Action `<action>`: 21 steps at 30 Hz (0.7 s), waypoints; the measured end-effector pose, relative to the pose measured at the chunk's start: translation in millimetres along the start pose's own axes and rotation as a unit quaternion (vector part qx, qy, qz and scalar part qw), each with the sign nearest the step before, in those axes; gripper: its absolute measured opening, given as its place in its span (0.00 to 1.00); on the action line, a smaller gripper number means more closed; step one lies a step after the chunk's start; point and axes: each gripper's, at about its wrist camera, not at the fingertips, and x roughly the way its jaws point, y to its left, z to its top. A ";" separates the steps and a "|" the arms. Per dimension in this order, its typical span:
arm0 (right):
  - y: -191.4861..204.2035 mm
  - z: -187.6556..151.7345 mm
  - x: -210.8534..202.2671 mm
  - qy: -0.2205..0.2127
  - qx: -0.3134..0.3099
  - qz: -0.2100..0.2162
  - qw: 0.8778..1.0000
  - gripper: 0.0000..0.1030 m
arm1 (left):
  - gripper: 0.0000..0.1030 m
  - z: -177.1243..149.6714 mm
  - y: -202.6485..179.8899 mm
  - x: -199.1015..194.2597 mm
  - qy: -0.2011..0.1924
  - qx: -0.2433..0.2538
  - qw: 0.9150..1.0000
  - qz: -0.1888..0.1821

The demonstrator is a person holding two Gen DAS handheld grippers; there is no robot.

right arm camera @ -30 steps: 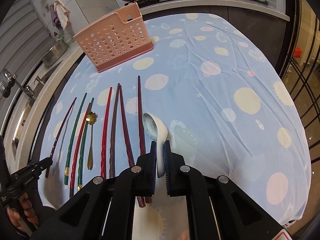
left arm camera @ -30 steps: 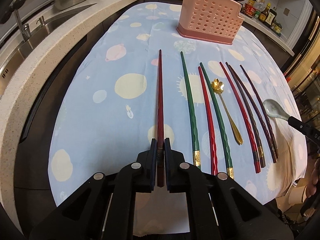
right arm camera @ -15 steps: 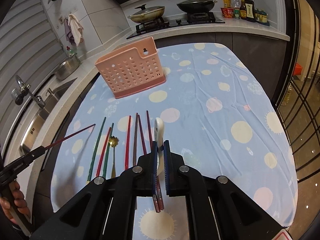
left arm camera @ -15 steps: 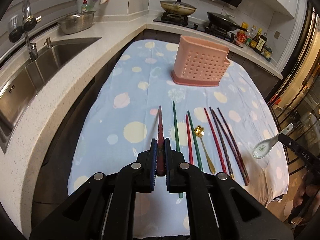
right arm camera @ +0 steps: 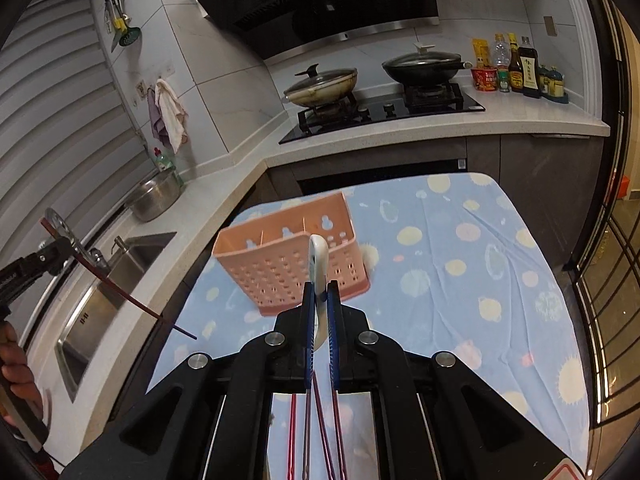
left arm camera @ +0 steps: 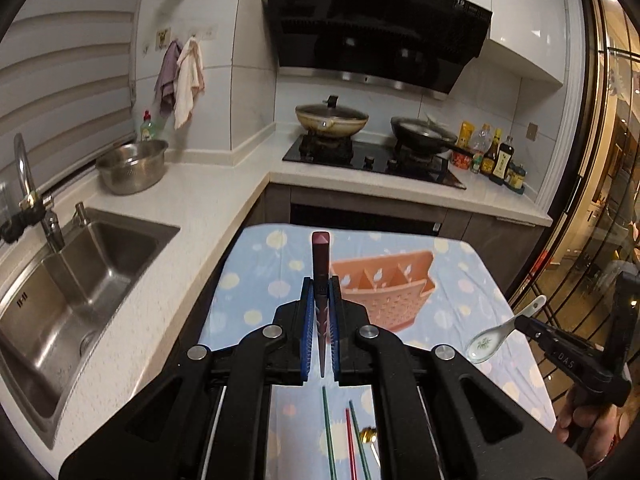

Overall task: Organize utensils
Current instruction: 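Lift both utensils into the pink holder and open both tools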

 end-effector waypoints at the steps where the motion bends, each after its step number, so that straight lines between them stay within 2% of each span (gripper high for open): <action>1: 0.5 9.3 5.0 -0.005 -0.001 -0.001 1.000 0.06 | 0.07 11.8 -3.6 -0.6 -0.012 0.002 1.000 -0.003; 5: 4.3 43.9 25.9 -0.023 -0.004 -0.008 1.000 0.06 | 0.07 51.7 -17.7 4.8 -0.051 0.008 0.999 -0.008; 8: 6.9 63.6 46.6 -0.029 -0.009 -0.016 0.999 0.06 | 0.07 67.2 -23.9 21.2 -0.057 0.009 0.998 -0.013; 14: 4.4 82.1 90.4 -0.016 -0.003 -0.027 0.999 0.06 | 0.07 72.7 -31.7 71.8 -0.029 0.008 0.999 -0.013; 21: -1.0 72.9 137.1 0.026 -0.009 -0.042 0.999 0.06 | 0.07 56.1 -27.9 120.2 0.010 0.004 1.000 -0.008</action>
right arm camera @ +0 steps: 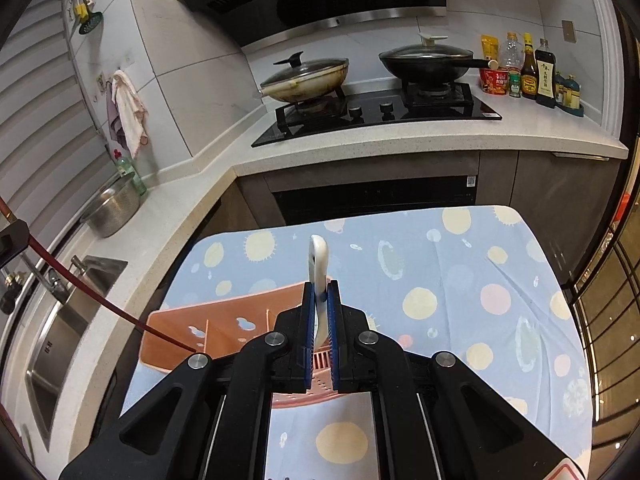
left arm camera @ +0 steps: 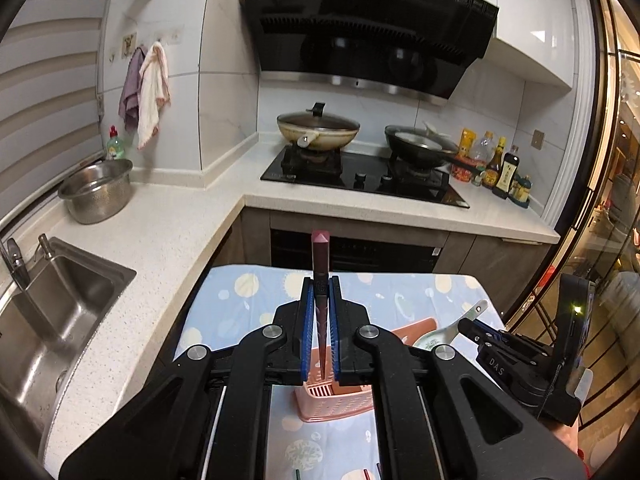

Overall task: Organize utensils
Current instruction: 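Lift both utensils into the pink holder and open both tools, then withdraw both open tools from the holder back toward the chopsticks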

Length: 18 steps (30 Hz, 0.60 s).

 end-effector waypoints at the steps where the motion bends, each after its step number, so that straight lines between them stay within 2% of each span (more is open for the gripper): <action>1: -0.9 -1.9 5.8 0.005 0.000 -0.002 1.000 0.06 | 0.07 -2.3 0.9 5.1 0.005 0.000 1.000 0.002; 7: -6.5 -12.8 28.3 0.028 0.004 -0.005 1.000 0.07 | 0.07 -14.0 6.8 25.3 0.027 -0.001 1.000 0.008; 10: -5.0 -15.1 24.6 0.016 0.001 -0.014 1.000 0.12 | 0.09 -17.9 10.2 27.4 0.030 -0.006 0.999 0.010; 11: -4.5 -15.4 21.8 0.012 -0.001 -0.016 1.000 0.15 | 0.19 -18.8 11.0 26.9 0.029 -0.007 0.999 0.012; 12: -4.9 -15.6 19.3 0.009 0.000 -0.016 1.000 0.17 | 0.33 -19.8 11.0 25.2 0.027 -0.007 1.000 0.015; 14: -6.1 -16.0 10.4 0.002 0.004 -0.013 1.000 0.23 | 0.44 -21.9 10.8 18.7 0.016 -0.005 1.000 0.025; 18: -4.7 -20.8 -16.7 -0.019 0.005 -0.010 1.000 0.30 | 0.50 -25.5 11.6 3.3 0.007 -0.001 1.000 0.030</action>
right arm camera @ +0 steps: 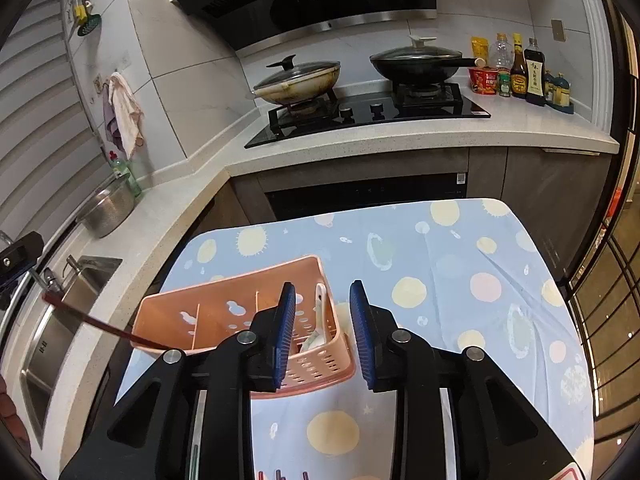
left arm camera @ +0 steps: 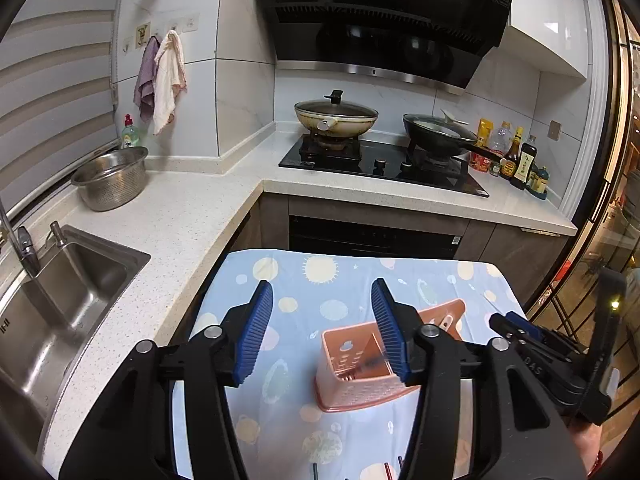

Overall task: Organize utensils
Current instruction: 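Withdraw both open tools from the holder back toward the chopsticks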

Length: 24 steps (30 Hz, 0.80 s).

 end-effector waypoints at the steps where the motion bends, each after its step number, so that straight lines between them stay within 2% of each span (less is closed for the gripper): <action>1: 0.4 -2.0 -7.8 -0.004 0.000 0.001 1.000 0.31 | 0.50 -2.0 0.0 -4.8 -0.001 0.002 1.000 0.002; 10: 6.1 -32.8 -74.5 -0.026 -0.002 0.012 1.000 0.39 | 0.58 -26.4 -3.3 -48.5 -0.005 0.013 1.000 0.012; 15: 6.5 -64.1 -104.3 -0.018 -0.008 0.009 1.000 0.42 | 0.64 -53.9 -0.5 -71.1 0.006 0.009 1.000 0.008; 24: -3.7 -136.2 -129.8 0.036 -0.009 -0.004 0.999 0.42 | 0.64 -130.5 16.3 -81.7 0.078 -0.001 0.997 0.007</action>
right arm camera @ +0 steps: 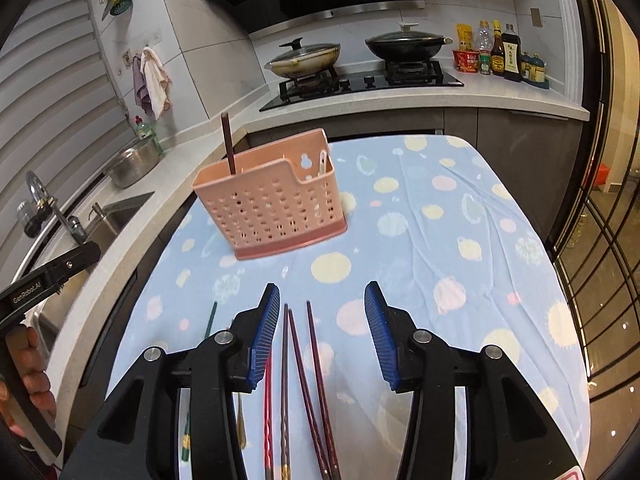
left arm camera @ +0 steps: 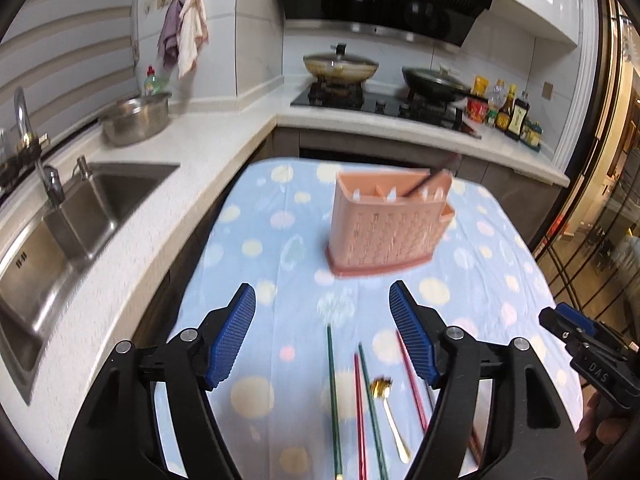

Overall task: Organize utensils
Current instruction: 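Withdraw both open tools from the holder back toward the chopsticks, then grasp a green chopstick with the left tool while the right tool grasps a dark brown chopstick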

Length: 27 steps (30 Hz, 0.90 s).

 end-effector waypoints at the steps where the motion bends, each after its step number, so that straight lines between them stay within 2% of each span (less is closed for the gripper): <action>1: -0.2 -9.3 -1.0 0.006 -0.003 -0.006 1.000 0.42 | 0.64 -10.3 2.3 1.9 0.011 -0.001 1.000 0.002; 11: -9.3 -92.2 3.8 0.083 -0.006 -0.025 0.996 0.42 | 0.64 -101.7 14.9 18.8 0.099 -0.010 0.995 0.009; 16: -15.9 -119.3 9.5 0.109 -0.004 -0.030 0.994 0.42 | 0.64 -135.5 13.1 28.4 0.137 -0.011 0.991 0.001; 22: -14.4 -128.4 16.3 0.124 -0.008 -0.028 0.992 0.37 | 0.64 -150.4 7.9 32.9 0.154 -0.010 0.988 -0.007; 27: -12.0 -132.3 24.2 0.134 -0.013 -0.025 0.991 0.28 | 0.64 -157.4 4.8 39.9 0.165 -0.005 0.986 -0.002</action>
